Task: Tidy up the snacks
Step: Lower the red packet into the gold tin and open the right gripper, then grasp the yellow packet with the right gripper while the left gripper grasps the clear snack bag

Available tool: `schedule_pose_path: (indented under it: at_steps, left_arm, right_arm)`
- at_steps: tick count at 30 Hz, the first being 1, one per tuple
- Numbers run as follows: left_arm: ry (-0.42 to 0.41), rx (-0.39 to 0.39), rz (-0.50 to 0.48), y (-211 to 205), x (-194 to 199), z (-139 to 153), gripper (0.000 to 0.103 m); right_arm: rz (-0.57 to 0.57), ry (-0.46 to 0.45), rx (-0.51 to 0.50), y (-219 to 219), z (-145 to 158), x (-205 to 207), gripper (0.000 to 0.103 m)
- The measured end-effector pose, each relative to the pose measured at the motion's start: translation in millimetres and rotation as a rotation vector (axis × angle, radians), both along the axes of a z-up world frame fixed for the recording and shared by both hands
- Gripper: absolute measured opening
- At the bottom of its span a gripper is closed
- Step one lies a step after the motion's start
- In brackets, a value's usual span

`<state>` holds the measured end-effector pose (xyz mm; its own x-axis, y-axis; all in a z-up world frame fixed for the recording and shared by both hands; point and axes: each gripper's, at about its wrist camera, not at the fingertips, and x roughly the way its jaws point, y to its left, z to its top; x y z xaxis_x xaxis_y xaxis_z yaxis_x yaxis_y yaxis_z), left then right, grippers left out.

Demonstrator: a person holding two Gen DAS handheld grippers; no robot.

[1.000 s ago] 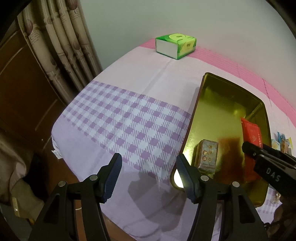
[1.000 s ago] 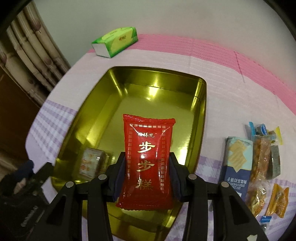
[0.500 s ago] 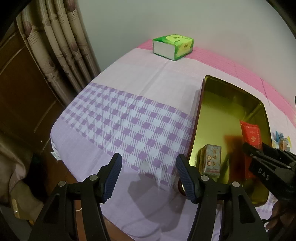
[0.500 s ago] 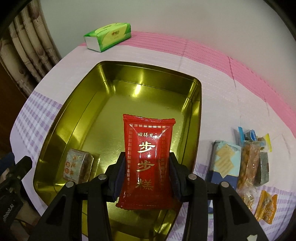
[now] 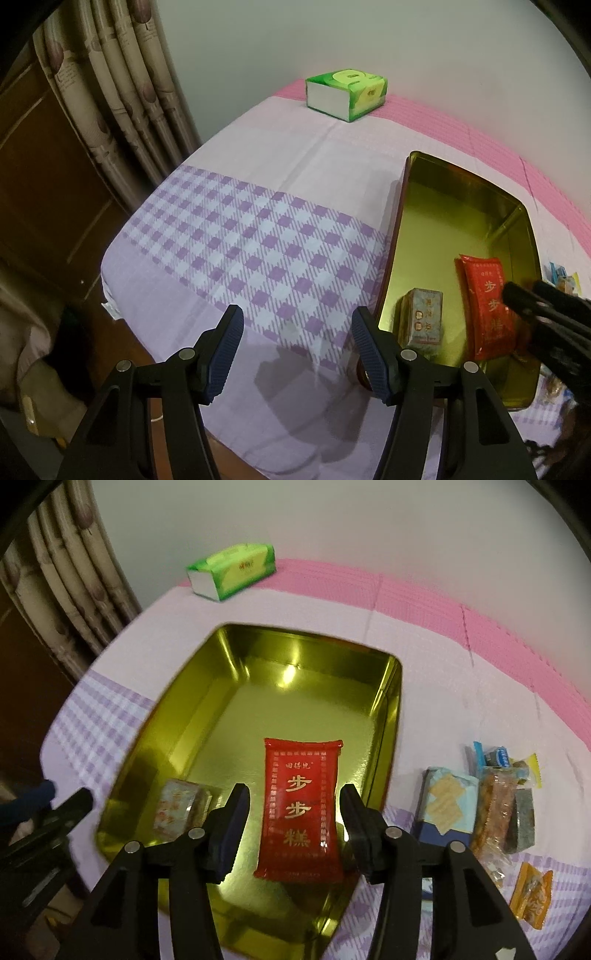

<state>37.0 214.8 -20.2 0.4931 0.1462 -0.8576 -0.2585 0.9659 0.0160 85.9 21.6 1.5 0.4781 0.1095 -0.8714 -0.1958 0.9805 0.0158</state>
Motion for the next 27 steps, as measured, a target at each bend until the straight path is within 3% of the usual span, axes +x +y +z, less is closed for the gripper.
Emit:
schedule_pose_path:
  at_steps: [7,12,20,27]
  left_arm:
    - [-0.007,0.019,-0.003,-0.8,-1.8,2.4,0.062]
    - [-0.011,0.033,-0.009,-2.9,-3.2,3.7,0.062]
    - [-0.014,0.052,-0.056,-14.5,-3.5,7.7,0.062]
    - [-0.039,0.1,-0.187,-52.0,-10.3,23.8,0.062]
  right_arm:
    - [-0.035,-0.047,0.023,-48.0,28.5,-30.6,0.048]
    - [-0.139,-0.041,-0.023,-112.2,39.3,-18.2,0.048]
    - [-0.29,0.039,-0.094,-213.2,22.7,-2.1,0.052]
    - [-0.302,0.065,-0.057,-237.2,-1.0,-5.1,0.054]
